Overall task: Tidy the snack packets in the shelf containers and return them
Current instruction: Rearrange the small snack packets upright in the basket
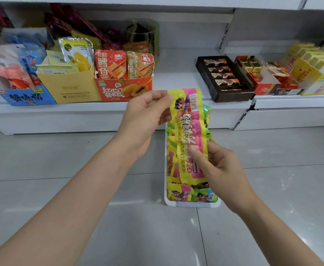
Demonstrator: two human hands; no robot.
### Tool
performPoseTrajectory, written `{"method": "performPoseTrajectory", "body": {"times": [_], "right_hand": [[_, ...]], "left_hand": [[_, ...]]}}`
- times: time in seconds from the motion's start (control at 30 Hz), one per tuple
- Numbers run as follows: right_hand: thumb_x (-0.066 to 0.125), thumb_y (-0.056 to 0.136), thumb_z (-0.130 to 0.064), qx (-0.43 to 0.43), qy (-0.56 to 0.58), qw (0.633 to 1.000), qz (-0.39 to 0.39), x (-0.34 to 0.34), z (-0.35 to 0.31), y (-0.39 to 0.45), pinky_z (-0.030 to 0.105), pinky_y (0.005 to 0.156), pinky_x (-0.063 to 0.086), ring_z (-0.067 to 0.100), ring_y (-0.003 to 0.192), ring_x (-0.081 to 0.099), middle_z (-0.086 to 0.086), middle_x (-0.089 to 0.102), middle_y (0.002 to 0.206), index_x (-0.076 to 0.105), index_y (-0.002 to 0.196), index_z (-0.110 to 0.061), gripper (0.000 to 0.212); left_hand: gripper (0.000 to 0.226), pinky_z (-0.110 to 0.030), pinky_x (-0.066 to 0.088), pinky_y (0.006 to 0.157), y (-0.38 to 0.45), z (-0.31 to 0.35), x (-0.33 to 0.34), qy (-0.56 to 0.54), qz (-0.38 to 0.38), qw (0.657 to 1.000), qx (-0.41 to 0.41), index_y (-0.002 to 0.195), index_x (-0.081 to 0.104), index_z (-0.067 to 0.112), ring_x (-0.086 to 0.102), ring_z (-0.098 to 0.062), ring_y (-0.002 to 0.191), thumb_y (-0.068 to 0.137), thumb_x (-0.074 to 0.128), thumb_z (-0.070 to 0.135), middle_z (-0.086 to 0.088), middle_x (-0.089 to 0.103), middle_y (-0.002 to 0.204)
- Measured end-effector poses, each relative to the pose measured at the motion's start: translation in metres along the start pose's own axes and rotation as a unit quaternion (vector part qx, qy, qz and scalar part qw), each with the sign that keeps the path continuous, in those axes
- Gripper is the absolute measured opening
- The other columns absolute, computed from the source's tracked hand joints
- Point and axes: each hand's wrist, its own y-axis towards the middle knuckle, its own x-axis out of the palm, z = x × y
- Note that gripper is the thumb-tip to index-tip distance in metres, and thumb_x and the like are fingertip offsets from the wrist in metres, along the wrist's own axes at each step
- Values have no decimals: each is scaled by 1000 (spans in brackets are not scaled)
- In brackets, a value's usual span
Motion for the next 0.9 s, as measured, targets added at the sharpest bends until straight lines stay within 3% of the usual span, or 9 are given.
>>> {"method": "performPoseTrajectory", "body": {"times": [0.13,0.3,0.4,0.5,0.53,0.6,0.73,0.83,0.9], "right_hand": [[59,92,-31,96,82,992,-24,3,-1,-3,43,75,63,34,88,74,14,77,97,72,109,-10,30],[55,97,-25,125,159,978,-53,5,-4,-4,41,68,62,35,84,75,21,74,102,71,115,-17,25],[54,98,-24,129,173,976,-40,5,-5,-3,39,65,62,32,82,75,19,75,102,70,117,-21,25],[52,101,-26,67,40,997,9,2,-3,-1,40,83,61,19,98,73,-2,75,111,67,122,-35,28],[51,102,-27,22,-53,998,22,1,-3,-1,32,88,58,8,100,71,-12,73,113,62,128,-42,32],[48,104,-28,-51,-193,980,5,4,-3,-3,12,80,49,-8,87,63,-29,68,103,46,140,-52,44],[57,98,-35,-92,-295,949,-58,15,3,-8,7,89,38,1,107,53,-16,56,112,33,146,-56,58],[75,87,-28,-28,-133,989,-57,14,-2,-7,21,93,50,7,110,64,-14,66,118,54,135,-46,56],[77,78,-20,37,44,997,-41,12,-5,-7,33,77,61,22,94,74,-2,75,107,61,127,-31,52]], "left_hand": [[9,-32,55,84,-6,-23,-1,-19,-46,997,-61,101,68,11,67,-18,90,93,65,15,-8,74,98],[4,-24,59,73,-13,-37,-5,-53,-24,996,-71,92,68,9,71,-14,79,92,65,7,-7,76,89],[12,-30,58,87,-18,-34,-2,-23,7,997,-71,105,67,10,70,-19,91,92,66,10,-9,76,99],[34,-32,54,97,-30,-31,2,2,15,996,-84,121,60,19,71,-12,98,89,69,24,-2,72,108],[42,-32,54,98,-36,-30,3,-2,-12,996,-93,125,58,20,70,-10,101,86,69,31,0,71,110],[55,-29,55,94,-44,-27,9,-37,-71,990,-113,128,56,19,70,-8,101,78,68,38,3,73,104],[28,-34,58,88,-42,-25,10,-42,-39,990,-126,121,59,8,71,-22,106,98,56,22,-6,74,112],[24,-39,58,90,-37,-24,-1,-68,-50,987,-139,113,66,8,70,-24,107,104,45,15,-8,74,114],[23,-39,59,89,-34,-22,-8,-88,-55,984,-146,111,68,6,71,-24,105,102,48,15,-11,74,113]]}}
